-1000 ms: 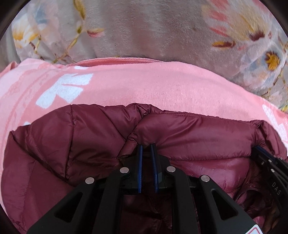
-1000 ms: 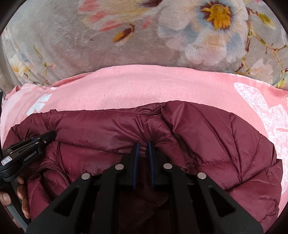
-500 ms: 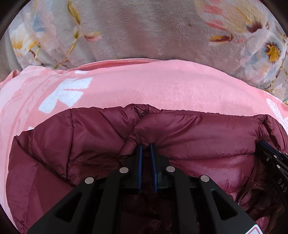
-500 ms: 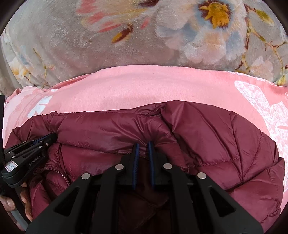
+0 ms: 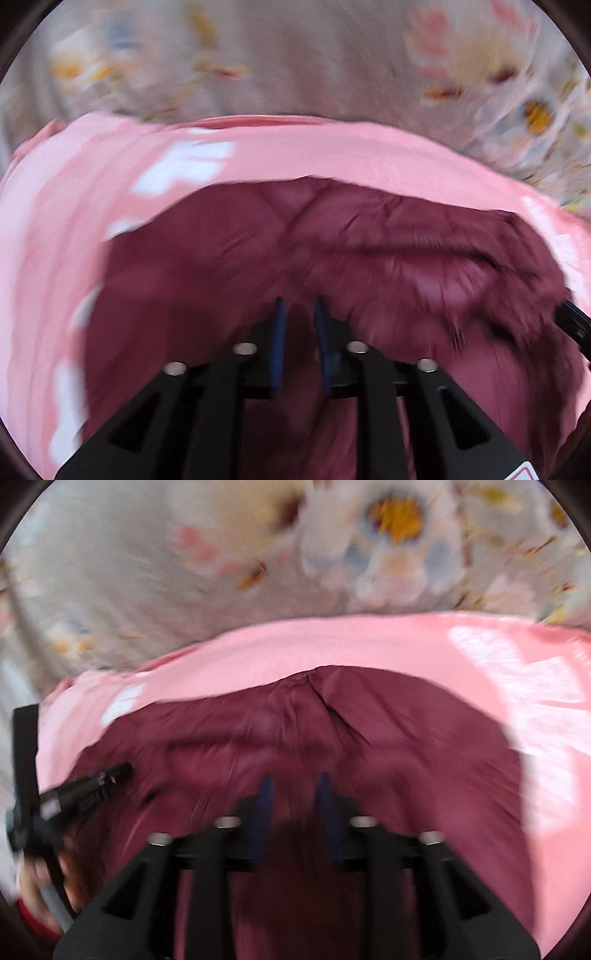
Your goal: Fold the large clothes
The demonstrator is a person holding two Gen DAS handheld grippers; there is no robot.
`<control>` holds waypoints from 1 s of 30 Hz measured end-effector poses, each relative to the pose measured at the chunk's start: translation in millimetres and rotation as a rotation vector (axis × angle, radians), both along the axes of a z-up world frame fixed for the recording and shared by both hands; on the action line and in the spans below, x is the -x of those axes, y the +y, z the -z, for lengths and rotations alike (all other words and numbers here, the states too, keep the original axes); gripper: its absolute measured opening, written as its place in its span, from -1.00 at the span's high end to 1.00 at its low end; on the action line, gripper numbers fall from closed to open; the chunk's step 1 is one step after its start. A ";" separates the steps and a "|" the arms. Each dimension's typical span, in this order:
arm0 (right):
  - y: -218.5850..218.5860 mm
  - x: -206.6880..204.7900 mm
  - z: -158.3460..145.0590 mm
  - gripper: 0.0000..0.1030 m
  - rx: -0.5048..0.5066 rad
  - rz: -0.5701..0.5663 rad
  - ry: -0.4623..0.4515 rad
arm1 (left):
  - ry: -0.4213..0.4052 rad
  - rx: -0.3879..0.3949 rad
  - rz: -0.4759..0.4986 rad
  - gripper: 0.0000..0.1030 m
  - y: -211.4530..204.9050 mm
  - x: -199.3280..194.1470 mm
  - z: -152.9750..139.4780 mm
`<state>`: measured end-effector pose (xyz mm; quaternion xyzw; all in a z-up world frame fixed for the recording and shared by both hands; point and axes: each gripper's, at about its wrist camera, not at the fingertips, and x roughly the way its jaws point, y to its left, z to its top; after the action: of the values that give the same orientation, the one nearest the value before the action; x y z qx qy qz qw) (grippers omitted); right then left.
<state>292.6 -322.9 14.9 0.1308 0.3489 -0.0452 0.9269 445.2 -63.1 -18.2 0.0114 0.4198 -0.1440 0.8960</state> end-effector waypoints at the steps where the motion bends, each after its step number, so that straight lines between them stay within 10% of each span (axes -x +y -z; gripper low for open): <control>1: -3.5 31.8 -3.7 -0.03 -0.002 0.000 -0.010 | 0.001 0.014 -0.002 0.09 16.3 17.0 -3.9; 3: -17.2 111.4 2.5 -0.15 -0.027 0.039 0.016 | 0.030 0.062 -0.027 -0.36 66.5 61.9 -7.1; 10: -51.7 311.6 62.9 -0.31 -0.274 0.256 0.132 | 0.190 0.189 -0.191 -0.40 215.0 196.6 31.0; 20: -10.2 338.9 73.5 -0.44 -0.305 0.245 0.071 | 0.242 0.279 -0.176 -0.39 227.4 271.2 56.9; 22: -2.5 336.7 73.6 -0.28 -0.290 0.251 0.067 | 0.242 0.257 -0.167 -0.32 217.7 276.4 56.5; 26: -0.7 342.1 74.0 0.62 -0.375 0.228 0.048 | 0.249 0.241 -0.125 0.74 211.8 279.8 51.9; 30: 2.2 361.8 58.1 0.85 -0.417 0.192 -0.008 | 0.217 0.280 -0.099 0.93 220.9 297.3 31.7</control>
<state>-69.2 -320.7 -43.2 0.3526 0.3330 -0.0597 0.8725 147.9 157.7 -49.9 -0.1497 0.4899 -0.1571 0.8443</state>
